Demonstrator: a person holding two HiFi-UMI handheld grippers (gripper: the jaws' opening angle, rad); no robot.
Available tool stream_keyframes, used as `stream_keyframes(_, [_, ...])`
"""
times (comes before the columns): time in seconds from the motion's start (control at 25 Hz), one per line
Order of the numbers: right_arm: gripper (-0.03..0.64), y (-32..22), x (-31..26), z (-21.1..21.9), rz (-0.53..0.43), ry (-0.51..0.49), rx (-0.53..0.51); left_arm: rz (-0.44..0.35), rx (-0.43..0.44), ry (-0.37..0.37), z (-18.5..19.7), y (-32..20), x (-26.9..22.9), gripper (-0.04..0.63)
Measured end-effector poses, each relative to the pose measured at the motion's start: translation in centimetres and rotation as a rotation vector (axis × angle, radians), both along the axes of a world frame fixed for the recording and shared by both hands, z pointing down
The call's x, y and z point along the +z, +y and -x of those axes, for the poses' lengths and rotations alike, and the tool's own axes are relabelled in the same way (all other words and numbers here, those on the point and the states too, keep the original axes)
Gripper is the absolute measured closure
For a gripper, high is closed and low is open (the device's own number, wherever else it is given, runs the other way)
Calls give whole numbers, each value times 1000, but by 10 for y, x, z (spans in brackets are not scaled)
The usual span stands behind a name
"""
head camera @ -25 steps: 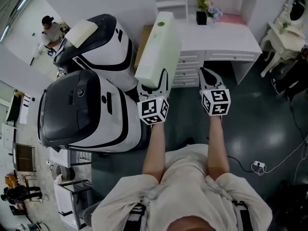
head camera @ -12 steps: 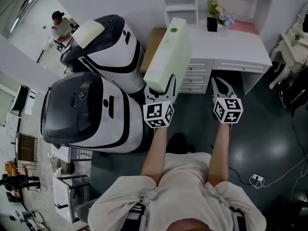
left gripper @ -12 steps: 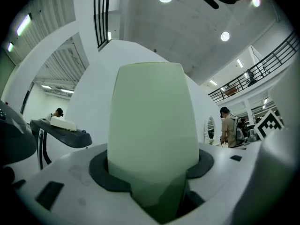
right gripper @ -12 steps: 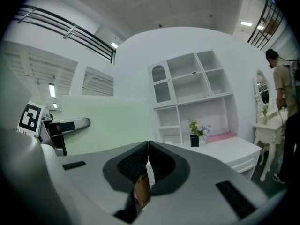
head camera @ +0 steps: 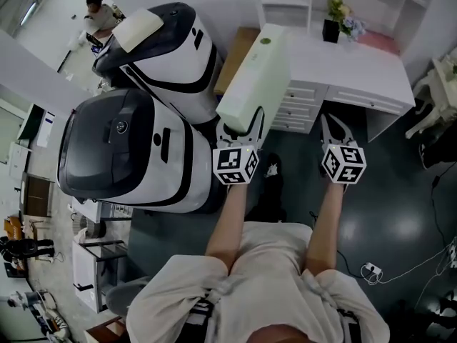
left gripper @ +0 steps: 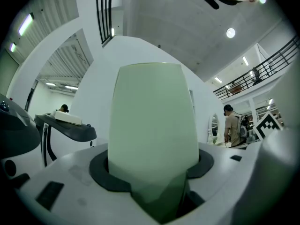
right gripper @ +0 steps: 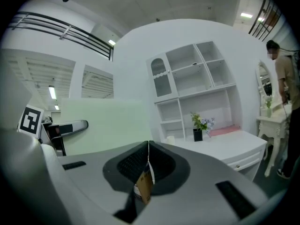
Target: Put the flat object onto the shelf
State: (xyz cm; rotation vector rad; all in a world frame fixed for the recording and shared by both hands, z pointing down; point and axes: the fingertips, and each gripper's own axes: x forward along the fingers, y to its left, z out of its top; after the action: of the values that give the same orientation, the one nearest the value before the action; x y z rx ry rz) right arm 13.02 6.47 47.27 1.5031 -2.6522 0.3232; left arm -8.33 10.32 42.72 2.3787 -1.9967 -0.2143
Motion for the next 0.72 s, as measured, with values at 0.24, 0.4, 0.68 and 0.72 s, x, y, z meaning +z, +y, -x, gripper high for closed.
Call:
stream_keyframes(0.24, [548,-11,-10,7,-24,14,-23,-8,2,42,1,-19,-2,319])
stream_keyframes(0.4, [548,-32,-12,0,-30,44,-11,3,11,57,-5,-43,3,319])
stream_keyframes(0.68, [548,-78,-17,-17,-35,43,21,-19,21,58,-11,-95,-7,316])
stream_keyframes(0.72, [548,-85,-17,-18,-32,31,22,-23,23,63,-11,-103,-8,317])
